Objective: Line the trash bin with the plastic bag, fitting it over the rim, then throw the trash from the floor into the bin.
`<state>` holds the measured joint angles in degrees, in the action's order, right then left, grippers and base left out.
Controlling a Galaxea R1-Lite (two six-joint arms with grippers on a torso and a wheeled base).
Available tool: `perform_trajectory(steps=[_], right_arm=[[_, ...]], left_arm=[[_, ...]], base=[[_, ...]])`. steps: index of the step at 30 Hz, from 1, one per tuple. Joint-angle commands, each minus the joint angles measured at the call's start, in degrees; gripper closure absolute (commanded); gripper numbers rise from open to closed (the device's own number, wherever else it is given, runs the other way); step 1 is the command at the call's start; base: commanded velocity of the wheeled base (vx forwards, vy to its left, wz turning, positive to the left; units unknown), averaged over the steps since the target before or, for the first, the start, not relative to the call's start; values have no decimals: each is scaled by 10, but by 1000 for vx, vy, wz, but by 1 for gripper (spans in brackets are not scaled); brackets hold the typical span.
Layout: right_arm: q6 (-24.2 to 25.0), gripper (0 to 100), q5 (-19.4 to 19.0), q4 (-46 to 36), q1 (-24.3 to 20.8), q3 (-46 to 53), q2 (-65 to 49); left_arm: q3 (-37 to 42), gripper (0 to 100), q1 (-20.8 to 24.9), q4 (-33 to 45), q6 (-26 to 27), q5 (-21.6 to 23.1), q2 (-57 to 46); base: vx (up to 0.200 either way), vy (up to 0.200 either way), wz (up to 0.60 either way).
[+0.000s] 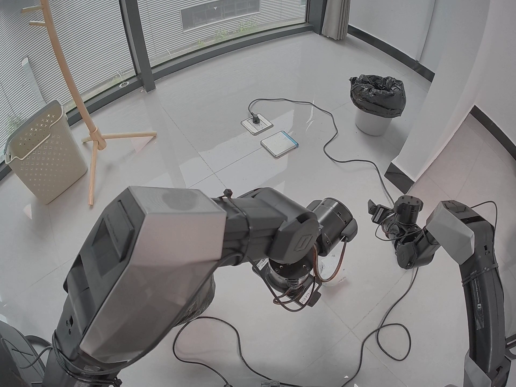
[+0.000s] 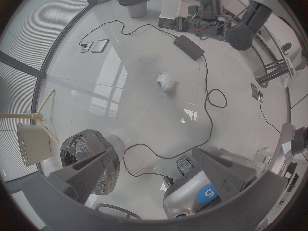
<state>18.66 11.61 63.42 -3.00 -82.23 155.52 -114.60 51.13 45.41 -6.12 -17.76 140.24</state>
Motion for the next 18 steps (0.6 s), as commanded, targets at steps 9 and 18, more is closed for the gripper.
perform_trajectory(steps=[9,18], right_arm=[[117,0,-41,-208,-66,-27,-13],[162,0,-95,-244,-75,-21,-11]], left_arm=[[0,0,4,-1,0,1,14],[0,0,2,-13,-2,-1,19]], base=[[133,0,0],[67,0,0]])
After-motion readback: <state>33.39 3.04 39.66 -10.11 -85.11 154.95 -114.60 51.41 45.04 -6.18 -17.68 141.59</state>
